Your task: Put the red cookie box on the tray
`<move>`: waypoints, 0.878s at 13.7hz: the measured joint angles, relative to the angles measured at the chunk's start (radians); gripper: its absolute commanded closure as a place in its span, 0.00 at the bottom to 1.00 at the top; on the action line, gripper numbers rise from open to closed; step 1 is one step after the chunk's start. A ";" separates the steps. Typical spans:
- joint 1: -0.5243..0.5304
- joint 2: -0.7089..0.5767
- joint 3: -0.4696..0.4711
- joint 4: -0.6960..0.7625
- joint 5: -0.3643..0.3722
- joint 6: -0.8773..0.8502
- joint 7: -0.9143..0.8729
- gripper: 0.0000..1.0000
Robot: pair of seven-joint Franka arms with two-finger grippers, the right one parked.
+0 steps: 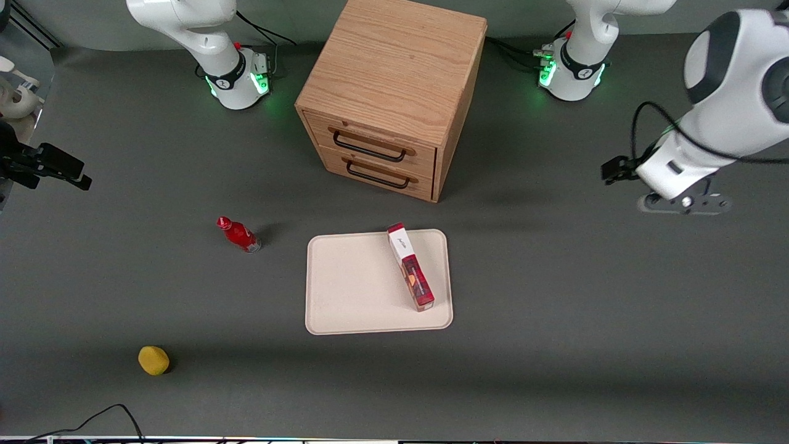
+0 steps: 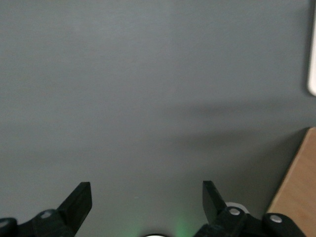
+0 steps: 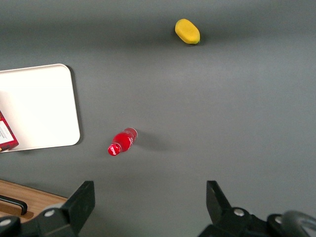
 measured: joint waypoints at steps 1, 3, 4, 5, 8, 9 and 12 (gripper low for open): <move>0.000 -0.040 0.021 -0.022 0.013 0.006 0.032 0.00; 0.000 -0.100 0.054 -0.031 0.023 0.007 0.081 0.00; 0.000 -0.120 0.064 -0.026 0.024 0.002 0.098 0.00; 0.000 -0.132 0.066 -0.009 0.025 -0.013 0.104 0.00; -0.003 -0.131 0.062 0.063 0.026 -0.053 0.105 0.00; 0.002 -0.124 0.057 0.078 0.027 -0.055 0.105 0.00; 0.070 -0.090 -0.010 0.102 0.028 -0.055 0.105 0.00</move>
